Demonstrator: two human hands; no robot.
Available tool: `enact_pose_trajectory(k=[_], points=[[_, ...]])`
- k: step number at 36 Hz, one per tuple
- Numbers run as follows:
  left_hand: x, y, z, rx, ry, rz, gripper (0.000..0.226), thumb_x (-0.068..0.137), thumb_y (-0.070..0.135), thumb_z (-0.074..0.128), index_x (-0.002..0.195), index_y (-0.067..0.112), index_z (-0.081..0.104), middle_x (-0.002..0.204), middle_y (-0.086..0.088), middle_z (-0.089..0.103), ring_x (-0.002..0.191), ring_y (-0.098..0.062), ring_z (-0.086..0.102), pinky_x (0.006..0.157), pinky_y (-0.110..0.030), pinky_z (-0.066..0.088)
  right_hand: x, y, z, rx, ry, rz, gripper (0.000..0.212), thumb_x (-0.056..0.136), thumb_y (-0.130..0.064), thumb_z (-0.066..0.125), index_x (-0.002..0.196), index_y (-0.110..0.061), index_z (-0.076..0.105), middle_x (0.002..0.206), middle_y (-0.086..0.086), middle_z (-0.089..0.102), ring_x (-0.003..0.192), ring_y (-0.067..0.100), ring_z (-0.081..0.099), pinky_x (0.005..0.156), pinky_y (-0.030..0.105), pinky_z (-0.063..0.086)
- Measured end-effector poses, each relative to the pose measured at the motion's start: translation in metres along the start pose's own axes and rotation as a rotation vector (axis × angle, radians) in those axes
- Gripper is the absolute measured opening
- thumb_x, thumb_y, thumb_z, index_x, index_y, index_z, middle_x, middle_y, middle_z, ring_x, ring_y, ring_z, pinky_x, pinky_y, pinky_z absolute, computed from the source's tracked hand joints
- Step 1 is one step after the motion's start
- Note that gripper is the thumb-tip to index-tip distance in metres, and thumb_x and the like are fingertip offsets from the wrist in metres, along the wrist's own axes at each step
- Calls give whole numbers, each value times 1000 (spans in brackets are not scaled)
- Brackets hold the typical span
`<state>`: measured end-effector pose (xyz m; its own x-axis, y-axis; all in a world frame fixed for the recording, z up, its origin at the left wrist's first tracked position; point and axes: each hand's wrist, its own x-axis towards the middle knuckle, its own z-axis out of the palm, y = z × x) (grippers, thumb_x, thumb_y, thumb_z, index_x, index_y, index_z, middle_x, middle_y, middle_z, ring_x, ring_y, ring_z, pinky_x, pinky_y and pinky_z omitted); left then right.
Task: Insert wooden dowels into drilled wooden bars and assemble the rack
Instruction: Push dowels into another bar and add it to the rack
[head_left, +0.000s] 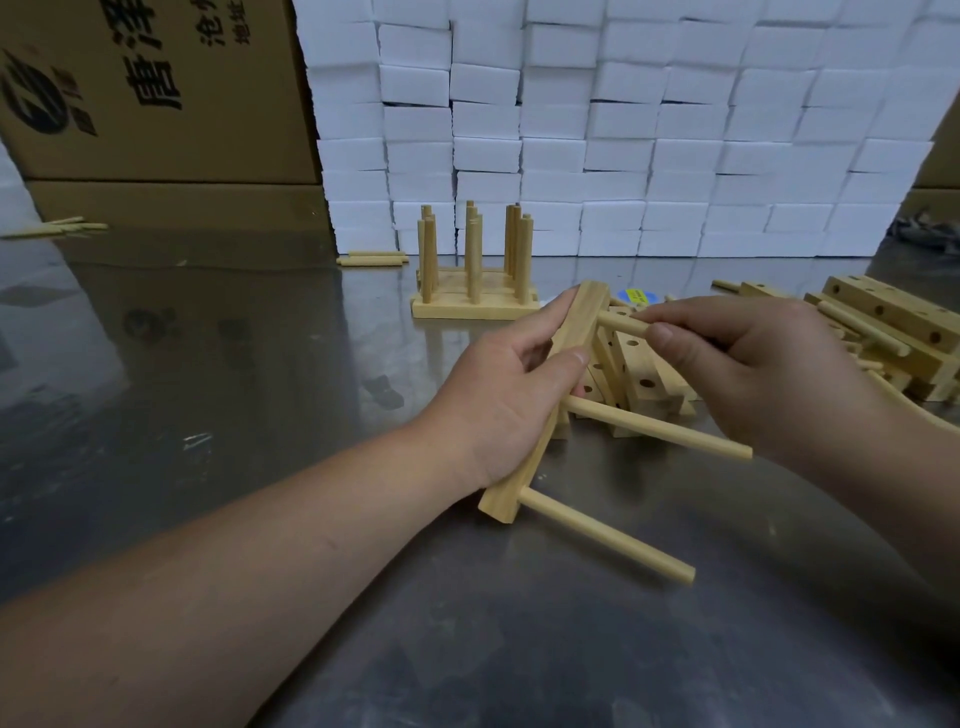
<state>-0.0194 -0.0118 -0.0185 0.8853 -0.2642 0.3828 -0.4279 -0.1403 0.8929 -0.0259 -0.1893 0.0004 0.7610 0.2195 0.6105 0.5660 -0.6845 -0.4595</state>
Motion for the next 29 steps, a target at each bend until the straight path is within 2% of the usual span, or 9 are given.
enact_pose_trajectory(k=[2,5,8,10,14,20,23,25,29], points=[[0,0,1,-3,-7,2,49,94,12,49,138,31,41,61,25,59,65,7,56,70,-7,45,1,-1,-1,57,-14,14,19,87,-22,57,84,-36,68,66,8,65,64,9,54,53,10,36],[-1,0,1,-5,4,6,50,93,12,50,138,32,41,66,25,61,66,7,57,75,-12,49,2,-3,-2,110,-11,34,30,88,-25,55,69,-48,56,66,20,61,50,10,44,46,13,33],[-2,1,2,-19,8,2,50,93,10,50,138,30,42,69,23,60,67,8,57,75,-10,48,2,-2,-2,123,-12,42,36,87,-27,56,60,-50,57,66,14,60,52,10,46,46,13,33],[-2,1,2,-29,6,-5,49,93,9,50,138,28,42,64,24,60,65,9,56,72,-7,47,2,-2,-1,129,-20,34,43,87,-26,57,55,-53,59,77,4,61,57,15,51,48,11,35],[-2,0,3,-31,19,-15,47,93,12,50,137,31,44,59,19,58,64,5,54,72,-12,47,3,-2,0,117,-53,33,45,87,-25,56,59,-61,58,86,-9,60,79,18,53,52,9,37],[-3,-3,5,-74,48,-44,45,92,16,52,134,32,47,58,14,58,64,1,55,67,-14,47,2,-3,0,133,-74,51,31,85,-30,55,62,-50,61,70,-7,61,57,6,51,50,9,37],[-3,-3,3,-104,54,-60,44,92,16,53,133,31,49,60,10,60,67,-3,57,70,-18,47,2,-3,-3,136,-57,82,10,80,-41,53,76,-50,58,66,-4,63,59,3,57,53,12,41],[-2,-3,3,-145,57,-72,43,92,14,52,131,30,51,64,7,62,68,-5,59,71,-20,49,2,-2,-5,129,-35,83,8,79,-45,50,80,-50,57,64,-2,62,58,1,56,49,10,40],[-1,-3,1,-235,57,-104,39,92,10,52,120,36,54,68,2,64,63,-5,62,61,-20,52,0,-2,-6,164,-6,85,11,80,-40,55,86,-49,55,64,-2,61,57,1,54,50,11,40]])
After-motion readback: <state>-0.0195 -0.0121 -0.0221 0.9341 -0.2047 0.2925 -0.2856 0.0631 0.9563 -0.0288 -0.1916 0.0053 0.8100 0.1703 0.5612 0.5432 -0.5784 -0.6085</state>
